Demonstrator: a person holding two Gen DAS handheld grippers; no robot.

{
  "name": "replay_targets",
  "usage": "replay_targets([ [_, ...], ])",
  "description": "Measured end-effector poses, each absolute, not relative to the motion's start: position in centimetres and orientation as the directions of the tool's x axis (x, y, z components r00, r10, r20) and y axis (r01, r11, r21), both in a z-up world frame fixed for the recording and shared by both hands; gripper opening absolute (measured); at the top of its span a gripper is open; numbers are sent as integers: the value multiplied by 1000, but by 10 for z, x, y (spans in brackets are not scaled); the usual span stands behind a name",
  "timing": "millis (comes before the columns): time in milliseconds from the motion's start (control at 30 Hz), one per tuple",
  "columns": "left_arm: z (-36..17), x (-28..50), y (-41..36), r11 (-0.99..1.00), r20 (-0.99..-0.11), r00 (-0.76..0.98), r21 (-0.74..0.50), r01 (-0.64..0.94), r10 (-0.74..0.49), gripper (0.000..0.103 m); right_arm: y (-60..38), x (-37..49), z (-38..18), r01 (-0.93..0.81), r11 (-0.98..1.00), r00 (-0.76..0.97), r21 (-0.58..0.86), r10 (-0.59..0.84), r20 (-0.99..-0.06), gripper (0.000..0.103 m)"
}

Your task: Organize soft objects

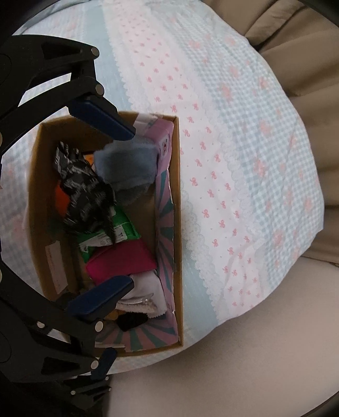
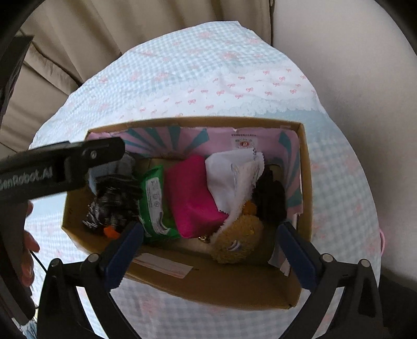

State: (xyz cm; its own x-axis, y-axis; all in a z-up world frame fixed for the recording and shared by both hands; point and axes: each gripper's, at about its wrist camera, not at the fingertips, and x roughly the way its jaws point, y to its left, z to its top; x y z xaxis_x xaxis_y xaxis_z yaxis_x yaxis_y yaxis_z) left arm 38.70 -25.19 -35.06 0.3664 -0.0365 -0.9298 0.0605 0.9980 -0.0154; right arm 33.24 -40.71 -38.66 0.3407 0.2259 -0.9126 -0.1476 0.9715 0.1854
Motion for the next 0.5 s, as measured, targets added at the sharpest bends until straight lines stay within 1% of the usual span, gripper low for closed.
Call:
replay_targets([
  [100,-331,377,-247,997,-919,391,-30,66,-54,103,-405,328,-370,-135,974,367,183,221,-904,102],
  [233,-291,361,-238,995,-899,430,-61,74,-88,103,-399,317,-333,-124,977,419,176,212,-883,102],
  [400,-218,332,-216,992,-846,521,-80,94,-117,103,-391,294,-268,-87,986,516,145,169,-839,102],
  [500,-171,308,-197,993,-803,586,-63,97,-108,103,-386,277,-222,-70,989,581,127,144,-801,102],
])
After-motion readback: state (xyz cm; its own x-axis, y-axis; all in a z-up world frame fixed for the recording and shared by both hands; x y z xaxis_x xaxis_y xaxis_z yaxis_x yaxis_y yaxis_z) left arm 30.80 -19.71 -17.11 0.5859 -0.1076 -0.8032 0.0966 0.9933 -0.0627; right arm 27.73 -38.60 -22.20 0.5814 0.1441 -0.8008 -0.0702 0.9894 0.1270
